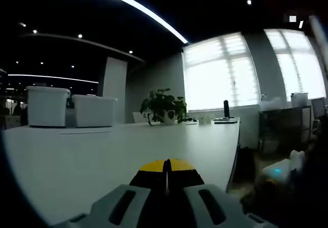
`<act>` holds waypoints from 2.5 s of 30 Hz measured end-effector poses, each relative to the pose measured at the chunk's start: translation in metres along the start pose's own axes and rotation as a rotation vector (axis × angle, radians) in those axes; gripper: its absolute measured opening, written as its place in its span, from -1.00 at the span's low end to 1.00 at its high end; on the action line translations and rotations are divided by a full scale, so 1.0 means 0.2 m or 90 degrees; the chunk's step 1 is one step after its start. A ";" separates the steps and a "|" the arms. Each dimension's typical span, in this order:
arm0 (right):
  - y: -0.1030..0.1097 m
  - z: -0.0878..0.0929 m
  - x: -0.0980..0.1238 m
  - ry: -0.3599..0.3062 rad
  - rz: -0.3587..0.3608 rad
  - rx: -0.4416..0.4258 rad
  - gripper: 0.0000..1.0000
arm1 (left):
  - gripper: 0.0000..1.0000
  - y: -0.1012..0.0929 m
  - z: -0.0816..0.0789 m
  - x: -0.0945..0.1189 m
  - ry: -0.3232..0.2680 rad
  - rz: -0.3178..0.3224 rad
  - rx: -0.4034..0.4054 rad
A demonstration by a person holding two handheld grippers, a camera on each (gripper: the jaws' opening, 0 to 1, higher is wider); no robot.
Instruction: Clamp the fixed fixture on the desktop, loosen the retaining clip, secure it to the edge of the desk, and tighten the retaining clip.
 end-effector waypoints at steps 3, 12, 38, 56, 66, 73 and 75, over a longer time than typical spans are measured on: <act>0.06 -0.06 0.02 -0.027 0.063 0.017 0.23 | -0.98 0.00 0.00 0.00 -0.006 0.002 -0.006; 0.11 -0.11 -0.05 -0.031 0.195 -0.007 0.36 | -0.98 -0.01 -0.01 0.01 -0.013 0.013 -0.014; 0.07 -0.09 -0.11 0.020 0.282 -0.050 -0.53 | -0.98 -0.02 -0.01 0.03 -0.013 0.018 -0.015; -0.06 -0.07 -0.13 0.005 -0.087 0.005 -0.57 | -0.98 -0.02 0.00 0.02 -0.003 0.010 -0.004; -0.12 -0.07 -0.16 -0.036 -0.226 0.040 -0.56 | -0.98 -0.01 0.00 0.02 -0.007 0.004 -0.007; -0.09 -0.06 -0.15 -0.057 -0.249 0.074 -0.56 | -0.98 -0.01 0.00 0.01 -0.005 0.005 -0.005; -0.09 -0.06 -0.15 -0.051 -0.242 0.062 -0.55 | -0.98 -0.01 0.00 0.01 -0.007 0.005 -0.007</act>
Point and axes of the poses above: the point that each gripper's makers call its tool centre point, and the gripper's own axes: x roughly backward along the fingers, y roughly to its left, z roughly out of its underside, the point moved 6 cm from there along x, roughly backward along the fingers, and after that the axes turned 4 degrees about y, right-handed, at the moved point
